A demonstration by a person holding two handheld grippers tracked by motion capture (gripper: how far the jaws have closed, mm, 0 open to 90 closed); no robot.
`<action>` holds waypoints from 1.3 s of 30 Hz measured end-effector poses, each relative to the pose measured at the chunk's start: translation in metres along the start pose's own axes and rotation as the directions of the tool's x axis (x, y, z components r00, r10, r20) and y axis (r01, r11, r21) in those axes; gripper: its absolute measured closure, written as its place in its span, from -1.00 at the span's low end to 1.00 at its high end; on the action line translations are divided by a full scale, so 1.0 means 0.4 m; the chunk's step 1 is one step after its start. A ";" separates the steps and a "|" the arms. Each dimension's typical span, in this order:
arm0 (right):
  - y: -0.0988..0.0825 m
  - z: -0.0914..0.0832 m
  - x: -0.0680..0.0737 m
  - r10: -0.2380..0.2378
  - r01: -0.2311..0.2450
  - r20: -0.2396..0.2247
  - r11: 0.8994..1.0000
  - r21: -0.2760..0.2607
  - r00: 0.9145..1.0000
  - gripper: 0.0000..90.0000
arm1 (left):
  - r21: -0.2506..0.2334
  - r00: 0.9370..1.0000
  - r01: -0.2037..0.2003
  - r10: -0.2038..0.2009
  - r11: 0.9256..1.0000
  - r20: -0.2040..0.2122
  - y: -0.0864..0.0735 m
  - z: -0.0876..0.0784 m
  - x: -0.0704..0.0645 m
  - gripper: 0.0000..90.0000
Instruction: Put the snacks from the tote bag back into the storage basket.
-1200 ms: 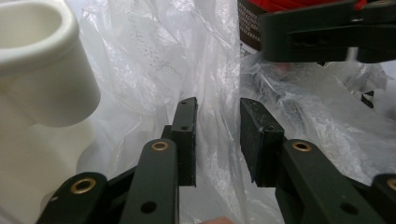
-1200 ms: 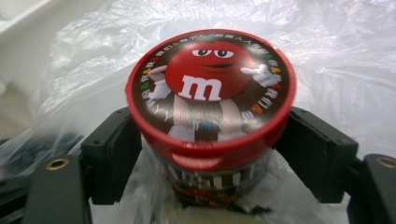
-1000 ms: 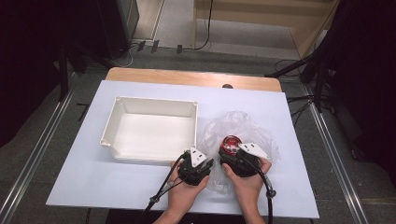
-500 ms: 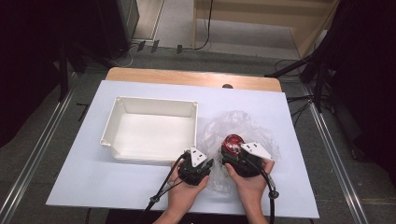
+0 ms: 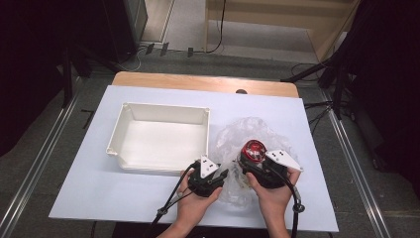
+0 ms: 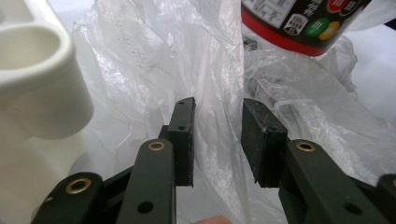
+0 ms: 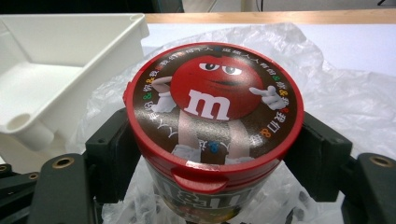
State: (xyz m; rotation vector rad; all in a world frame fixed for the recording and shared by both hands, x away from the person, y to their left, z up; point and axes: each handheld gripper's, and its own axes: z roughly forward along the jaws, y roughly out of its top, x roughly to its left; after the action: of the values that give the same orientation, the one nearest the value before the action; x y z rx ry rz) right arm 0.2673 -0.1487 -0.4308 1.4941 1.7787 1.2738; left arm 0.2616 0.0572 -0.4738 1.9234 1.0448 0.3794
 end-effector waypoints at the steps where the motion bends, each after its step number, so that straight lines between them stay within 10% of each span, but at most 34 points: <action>1: 0.004 -0.003 -0.002 -0.003 0.003 0.000 1.000 -0.005 1.000 -0.43 | -0.001 1.000 0.000 0.000 1.000 -0.003 0.000 -0.001 -0.001 0.43; 26: 0.071 -0.076 0.002 -0.043 0.044 0.011 0.998 -0.041 0.999 -0.43 | -0.158 0.995 -0.045 0.059 0.986 0.083 0.047 -0.147 0.048 -0.29; 39: 0.074 -0.068 -0.005 -0.039 0.039 0.009 0.999 -0.027 0.999 -0.43 | -0.192 0.999 -0.040 0.045 0.981 0.022 0.037 -0.220 0.142 -0.95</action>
State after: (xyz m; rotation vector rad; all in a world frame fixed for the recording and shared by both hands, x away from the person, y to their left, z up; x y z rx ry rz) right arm 0.2597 -0.1607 -0.3932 1.4407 1.7692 1.2662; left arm 0.2495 0.1478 -0.4203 1.7759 0.9174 0.4603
